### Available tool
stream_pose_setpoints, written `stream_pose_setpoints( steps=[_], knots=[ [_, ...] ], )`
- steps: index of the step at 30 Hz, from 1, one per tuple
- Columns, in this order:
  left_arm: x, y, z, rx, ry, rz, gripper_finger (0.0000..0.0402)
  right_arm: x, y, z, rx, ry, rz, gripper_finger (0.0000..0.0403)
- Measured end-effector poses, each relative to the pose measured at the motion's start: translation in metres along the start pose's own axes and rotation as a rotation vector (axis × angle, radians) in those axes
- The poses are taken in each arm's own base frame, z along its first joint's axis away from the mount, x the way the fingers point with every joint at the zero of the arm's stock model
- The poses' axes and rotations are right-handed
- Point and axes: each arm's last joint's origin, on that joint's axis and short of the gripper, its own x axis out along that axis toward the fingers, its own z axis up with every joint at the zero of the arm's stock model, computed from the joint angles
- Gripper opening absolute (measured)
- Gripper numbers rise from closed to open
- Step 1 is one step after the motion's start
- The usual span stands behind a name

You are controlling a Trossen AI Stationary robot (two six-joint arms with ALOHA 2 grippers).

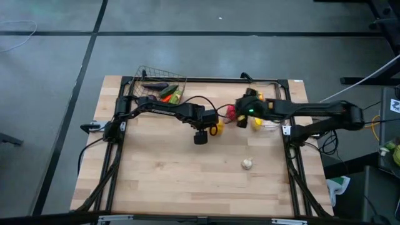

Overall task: Sort produce into baskets
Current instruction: Put the yellow bell pepper into the silver wire basket

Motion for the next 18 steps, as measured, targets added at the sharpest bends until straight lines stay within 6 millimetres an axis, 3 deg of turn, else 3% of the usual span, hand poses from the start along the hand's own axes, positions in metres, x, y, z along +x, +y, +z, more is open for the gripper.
stream_pose_setpoints(
  steps=[11, 18],
  knots=[
    [-0.005, -0.001, 0.004, 0.006, -0.008, -0.001, 0.0255, -0.104, -0.032, -0.023, 0.157, -0.317, 0.205, 0.0253],
    [-0.005, -0.001, 0.004, 0.002, -0.011, 0.000, 0.0255, -0.138, -0.040, -0.040, 0.224, -0.439, 0.243, 0.0253]
  ],
)
